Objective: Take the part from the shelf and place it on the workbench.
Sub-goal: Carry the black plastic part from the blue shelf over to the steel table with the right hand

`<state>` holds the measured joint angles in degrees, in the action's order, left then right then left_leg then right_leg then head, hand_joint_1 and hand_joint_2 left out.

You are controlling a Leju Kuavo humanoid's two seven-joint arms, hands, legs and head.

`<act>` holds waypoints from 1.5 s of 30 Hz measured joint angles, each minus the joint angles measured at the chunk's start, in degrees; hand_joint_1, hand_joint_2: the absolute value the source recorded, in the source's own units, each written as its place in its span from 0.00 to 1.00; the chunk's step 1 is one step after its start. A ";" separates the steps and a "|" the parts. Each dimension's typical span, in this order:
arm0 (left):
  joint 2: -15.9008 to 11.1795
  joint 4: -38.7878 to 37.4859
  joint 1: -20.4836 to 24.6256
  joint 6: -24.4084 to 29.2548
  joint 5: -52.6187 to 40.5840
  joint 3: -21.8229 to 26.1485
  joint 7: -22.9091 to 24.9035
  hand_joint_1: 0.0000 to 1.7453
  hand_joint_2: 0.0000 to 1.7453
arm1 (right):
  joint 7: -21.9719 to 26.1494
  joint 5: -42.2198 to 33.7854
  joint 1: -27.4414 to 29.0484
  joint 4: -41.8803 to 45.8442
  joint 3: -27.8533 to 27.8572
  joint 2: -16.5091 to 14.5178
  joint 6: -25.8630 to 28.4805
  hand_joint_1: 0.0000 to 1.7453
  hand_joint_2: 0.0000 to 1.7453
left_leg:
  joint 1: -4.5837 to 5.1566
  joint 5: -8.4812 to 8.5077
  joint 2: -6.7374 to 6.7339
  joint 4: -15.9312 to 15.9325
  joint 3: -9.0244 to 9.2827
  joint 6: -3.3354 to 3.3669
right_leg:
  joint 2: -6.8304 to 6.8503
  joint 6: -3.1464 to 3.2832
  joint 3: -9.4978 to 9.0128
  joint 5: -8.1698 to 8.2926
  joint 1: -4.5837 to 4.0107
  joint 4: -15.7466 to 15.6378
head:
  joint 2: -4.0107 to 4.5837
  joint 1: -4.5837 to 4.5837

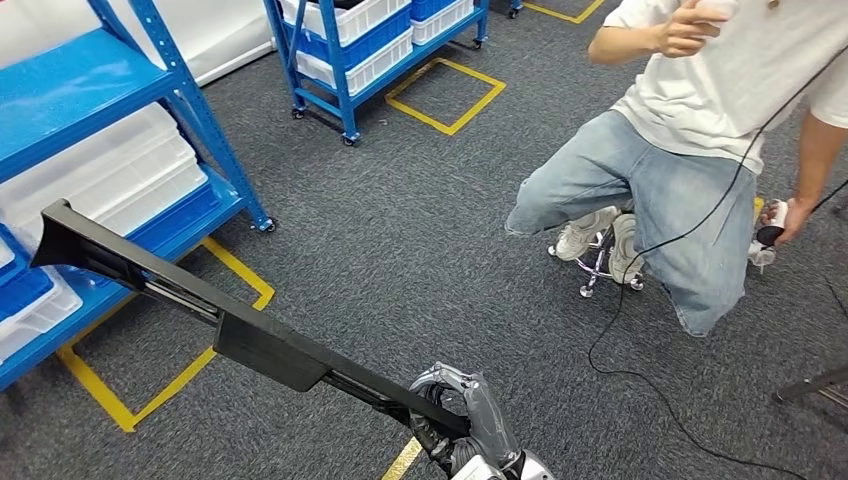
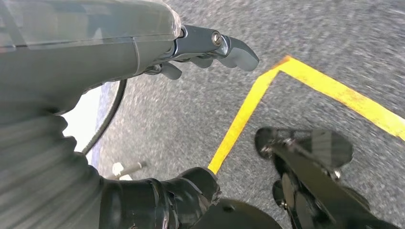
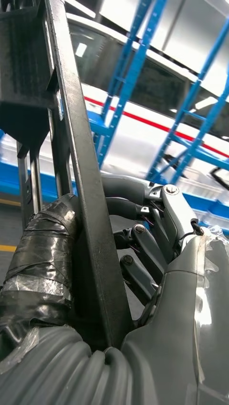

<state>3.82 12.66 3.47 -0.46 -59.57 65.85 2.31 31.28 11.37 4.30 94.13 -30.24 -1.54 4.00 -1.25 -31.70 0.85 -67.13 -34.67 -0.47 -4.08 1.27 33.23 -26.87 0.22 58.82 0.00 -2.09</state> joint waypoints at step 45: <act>-0.37 0.02 0.82 -0.74 -2.53 -0.08 -0.26 0.00 1.00 | 0.44 -6.29 -5.31 5.94 0.74 -0.96 -0.69 0.99 1.00 | 0.60 2.45 -4.24 8.19 3.35 2.64 | 4.17 -2.60 6.59 -4.51 0.11 12.98 | 0.00 -0.51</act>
<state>3.45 12.68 4.28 -1.20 -62.10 65.77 2.05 31.72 5.08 -1.01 100.07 -29.51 -2.49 3.31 -0.66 -29.25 -3.40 -58.94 -31.32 2.17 0.09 -1.33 39.82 -31.38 0.33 71.81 0.00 -2.60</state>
